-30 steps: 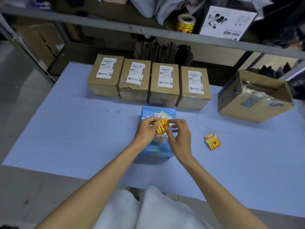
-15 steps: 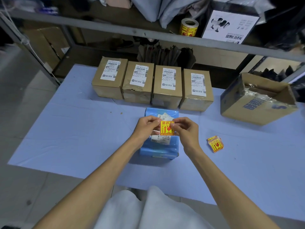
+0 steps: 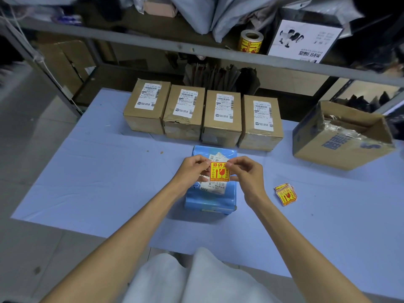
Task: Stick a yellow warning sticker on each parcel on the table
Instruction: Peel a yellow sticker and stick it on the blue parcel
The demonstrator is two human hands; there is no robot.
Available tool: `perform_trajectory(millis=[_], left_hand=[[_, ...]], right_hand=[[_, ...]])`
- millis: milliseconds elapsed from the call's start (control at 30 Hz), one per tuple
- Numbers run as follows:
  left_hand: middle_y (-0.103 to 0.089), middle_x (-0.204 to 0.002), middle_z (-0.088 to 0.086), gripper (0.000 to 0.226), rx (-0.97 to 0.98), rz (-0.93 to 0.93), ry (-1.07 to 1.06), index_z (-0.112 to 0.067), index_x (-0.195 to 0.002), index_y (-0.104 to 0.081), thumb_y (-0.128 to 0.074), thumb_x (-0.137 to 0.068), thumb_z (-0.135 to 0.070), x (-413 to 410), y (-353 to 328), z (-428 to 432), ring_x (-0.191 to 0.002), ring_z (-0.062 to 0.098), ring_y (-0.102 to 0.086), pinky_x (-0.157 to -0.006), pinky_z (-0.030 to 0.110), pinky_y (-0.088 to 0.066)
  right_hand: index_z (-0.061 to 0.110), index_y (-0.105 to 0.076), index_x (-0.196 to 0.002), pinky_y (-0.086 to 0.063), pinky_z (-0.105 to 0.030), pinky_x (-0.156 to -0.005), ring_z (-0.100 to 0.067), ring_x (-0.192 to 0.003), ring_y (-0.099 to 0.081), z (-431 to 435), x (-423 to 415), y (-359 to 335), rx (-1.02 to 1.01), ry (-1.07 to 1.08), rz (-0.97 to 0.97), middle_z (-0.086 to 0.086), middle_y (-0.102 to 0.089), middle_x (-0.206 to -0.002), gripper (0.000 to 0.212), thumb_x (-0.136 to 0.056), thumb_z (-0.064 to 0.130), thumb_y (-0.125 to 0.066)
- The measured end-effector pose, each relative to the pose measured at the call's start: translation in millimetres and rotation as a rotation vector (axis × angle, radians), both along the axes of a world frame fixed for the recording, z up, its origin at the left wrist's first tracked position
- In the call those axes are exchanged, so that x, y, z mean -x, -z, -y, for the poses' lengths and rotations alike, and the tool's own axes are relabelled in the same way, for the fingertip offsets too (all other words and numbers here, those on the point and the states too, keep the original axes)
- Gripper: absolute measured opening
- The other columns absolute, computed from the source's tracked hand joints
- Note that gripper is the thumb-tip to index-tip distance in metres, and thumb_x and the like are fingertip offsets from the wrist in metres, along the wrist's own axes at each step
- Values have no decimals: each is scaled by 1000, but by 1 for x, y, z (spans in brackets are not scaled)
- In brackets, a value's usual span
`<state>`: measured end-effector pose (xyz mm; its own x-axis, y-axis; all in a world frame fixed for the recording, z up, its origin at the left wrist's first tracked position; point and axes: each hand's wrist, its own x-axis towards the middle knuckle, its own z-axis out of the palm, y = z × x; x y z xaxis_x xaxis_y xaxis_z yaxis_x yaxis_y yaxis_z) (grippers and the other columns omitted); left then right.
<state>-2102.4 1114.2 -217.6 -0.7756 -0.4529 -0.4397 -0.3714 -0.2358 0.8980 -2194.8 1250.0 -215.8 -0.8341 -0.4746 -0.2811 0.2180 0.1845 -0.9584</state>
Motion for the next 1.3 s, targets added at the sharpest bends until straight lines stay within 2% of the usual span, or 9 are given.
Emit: perform_trajectory(millis=[133,267,433,633,733,900,1033,1167,1300], left_hand=[[-61,-89,3,18,224,31,-27,-19,-83,-56,-47,-99,-20,4,6,2,-74,15,-61,-60,22,-52],[-59,-86,0,11,344,31,-54,-15,-91,-56,-49,-98,-21,4,5,3,-68,17,-63,-69,35,-55],[-62,-88,-4,12,388,-4,-62,-23,-86,-59,-58,-92,-13,3,7,4,-85,16,-62,-72,33,-57],[-59,-99,-3,15,463,-38,-112,-18,-97,-58,-65,-87,-10,2,4,-1,-90,9,-57,-67,10,-47],[-57,-102,-5,22,675,-80,-45,-20,-98,-60,-72,-81,-14,-1,2,-9,-92,6,-56,-71,14,-45],[-51,-100,-6,14,826,-34,-21,-19,-94,-67,-73,-82,-23,0,0,-15,-96,10,-52,-75,21,-44],[-66,-86,-7,12,639,-95,23,-14,-93,-70,-71,-82,-16,5,-5,-18,-78,12,-64,-73,26,-53],[-72,-87,-4,11,512,-141,6,-12,-93,-72,-68,-84,-8,7,-7,-19,-79,3,-67,-73,14,-53],[-73,-85,-2,13,430,-156,0,-10,-93,-74,-69,-83,-5,7,-11,-19,-80,5,-68,-76,15,-53]], right_hand=[[0,-65,-81,-58,-27,-56,-18,-61,-67,1,1,-5,20,-101,77,-13,-71,-77,9,-89,0,-61],[1,-62,-81,-59,-30,-56,-20,-59,-68,2,4,-7,-11,-230,148,-16,-68,-74,11,-91,-1,-58],[-4,-63,-89,-60,-31,-59,-22,-63,-69,1,8,-5,-15,-336,186,-17,-67,-73,7,-92,-2,-58],[-7,-63,-89,-57,-26,-52,-21,-62,-69,3,8,-6,-10,-337,180,-20,-67,-76,9,-93,0,-57],[-6,-64,-88,-56,-24,-52,-20,-59,-69,3,7,-4,35,-263,160,-18,-68,-71,11,-93,-1,-55],[-6,-65,-84,-56,-24,-54,-22,-58,-68,3,6,0,78,-191,140,-18,-68,-67,12,-92,-2,-57],[-9,-65,-87,-58,-27,-59,-24,-60,-68,5,5,2,123,-176,126,-17,-68,-69,12,-92,-2,-58],[-7,-66,-87,-57,-26,-60,-24,-61,-67,3,6,1,172,-200,145,-18,-68,-70,15,-91,6,-61],[-9,-64,-88,-55,-24,-57,-22,-59,-65,1,7,0,195,-202,143,-15,-68,-68,15,-90,6,-62]])
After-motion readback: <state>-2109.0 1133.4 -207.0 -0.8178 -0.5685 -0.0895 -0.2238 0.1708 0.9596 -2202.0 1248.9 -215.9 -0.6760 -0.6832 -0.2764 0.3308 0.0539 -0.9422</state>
